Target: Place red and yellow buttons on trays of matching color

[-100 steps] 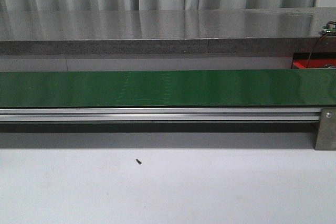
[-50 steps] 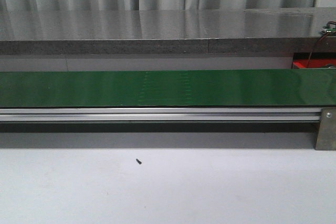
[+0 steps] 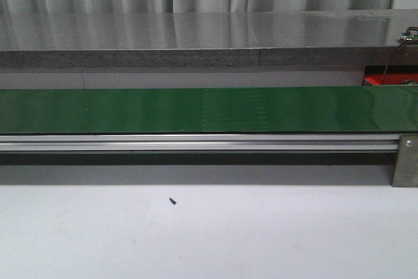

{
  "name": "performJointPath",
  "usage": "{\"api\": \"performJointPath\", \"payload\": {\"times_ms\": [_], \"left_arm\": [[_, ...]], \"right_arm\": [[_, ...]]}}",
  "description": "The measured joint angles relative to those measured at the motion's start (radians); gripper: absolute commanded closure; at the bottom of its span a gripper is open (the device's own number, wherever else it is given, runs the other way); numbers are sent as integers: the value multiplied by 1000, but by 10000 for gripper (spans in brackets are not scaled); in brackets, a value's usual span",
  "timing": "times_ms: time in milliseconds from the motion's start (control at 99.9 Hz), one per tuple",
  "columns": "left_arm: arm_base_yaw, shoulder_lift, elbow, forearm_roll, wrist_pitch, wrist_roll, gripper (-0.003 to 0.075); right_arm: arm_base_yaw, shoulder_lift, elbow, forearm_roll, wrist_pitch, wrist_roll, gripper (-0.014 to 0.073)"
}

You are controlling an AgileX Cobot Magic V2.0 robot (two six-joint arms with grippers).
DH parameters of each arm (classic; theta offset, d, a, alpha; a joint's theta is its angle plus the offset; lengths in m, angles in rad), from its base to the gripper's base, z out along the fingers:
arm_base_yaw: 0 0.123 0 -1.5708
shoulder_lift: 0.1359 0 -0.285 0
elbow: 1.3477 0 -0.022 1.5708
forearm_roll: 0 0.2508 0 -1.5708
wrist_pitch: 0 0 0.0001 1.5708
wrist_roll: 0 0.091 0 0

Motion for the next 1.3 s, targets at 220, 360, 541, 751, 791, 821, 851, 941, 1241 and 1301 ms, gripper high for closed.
{"api": "performJointPath", "payload": {"times_ms": [220, 360, 541, 751, 791, 821, 851, 941, 1241, 1301], "left_arm": [[0, 47, -2, 0, -39, 0, 174], [0, 83, -2, -6, -44, 0, 174], [0, 103, -2, -12, -62, 0, 174], [0, 131, -2, -25, -68, 0, 249], [0, 133, -2, -28, -68, 0, 297], [0, 135, -2, -28, -66, 0, 332], [0, 135, -2, -28, -64, 0, 369], [0, 135, -2, -30, -64, 0, 490], [0, 129, -61, -36, 65, 0, 724], [0, 112, -76, -48, 92, 0, 740]], "right_arm": [[0, 0, 0, 0, 0, 0, 662], [0, 0, 0, 0, 0, 0, 662], [0, 0, 0, 0, 0, 0, 662], [0, 0, 0, 0, 0, 0, 662], [0, 0, 0, 0, 0, 0, 662], [0, 0, 0, 0, 0, 0, 662], [0, 0, 0, 0, 0, 0, 662], [0, 0, 0, 0, 0, 0, 662], [0, 0, 0, 0, 0, 0, 662], [0, 0, 0, 0, 0, 0, 662]]}}
